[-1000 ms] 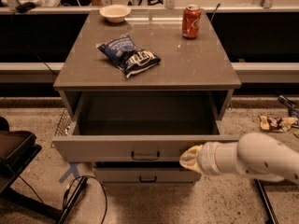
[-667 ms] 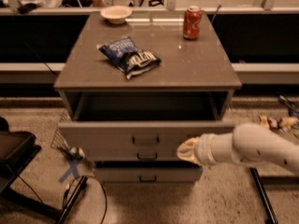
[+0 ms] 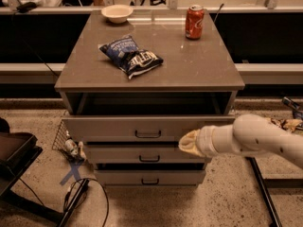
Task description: Close top drawer
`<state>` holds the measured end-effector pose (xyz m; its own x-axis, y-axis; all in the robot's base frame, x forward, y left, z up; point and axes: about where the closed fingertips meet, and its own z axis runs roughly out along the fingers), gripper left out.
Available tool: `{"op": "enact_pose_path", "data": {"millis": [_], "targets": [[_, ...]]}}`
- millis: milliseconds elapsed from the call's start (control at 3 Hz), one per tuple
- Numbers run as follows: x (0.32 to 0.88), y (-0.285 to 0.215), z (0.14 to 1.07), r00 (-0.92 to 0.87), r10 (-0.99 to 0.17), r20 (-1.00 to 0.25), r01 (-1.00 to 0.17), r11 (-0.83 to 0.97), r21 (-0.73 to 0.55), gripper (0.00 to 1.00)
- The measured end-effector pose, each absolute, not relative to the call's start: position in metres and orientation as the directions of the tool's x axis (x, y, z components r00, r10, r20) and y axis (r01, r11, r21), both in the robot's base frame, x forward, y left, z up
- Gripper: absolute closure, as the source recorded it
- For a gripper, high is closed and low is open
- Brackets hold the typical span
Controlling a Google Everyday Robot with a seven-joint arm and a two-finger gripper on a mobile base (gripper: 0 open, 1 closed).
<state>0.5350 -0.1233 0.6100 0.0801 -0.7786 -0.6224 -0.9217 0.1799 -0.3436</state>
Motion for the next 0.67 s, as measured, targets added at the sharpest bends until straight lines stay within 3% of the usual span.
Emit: {"op": "enact_pose_path", "data": {"millis": [333, 667], "targets": [[0.577, -0.1269, 0.6371, 0.106, -0.768, -0.631, -0.893, 0.206, -0.4, 1.0], [0.5763, -0.1245, 0.6349, 0.102, -0.769, -0.632, -0.895, 0.207, -0.396, 1.0]]}}
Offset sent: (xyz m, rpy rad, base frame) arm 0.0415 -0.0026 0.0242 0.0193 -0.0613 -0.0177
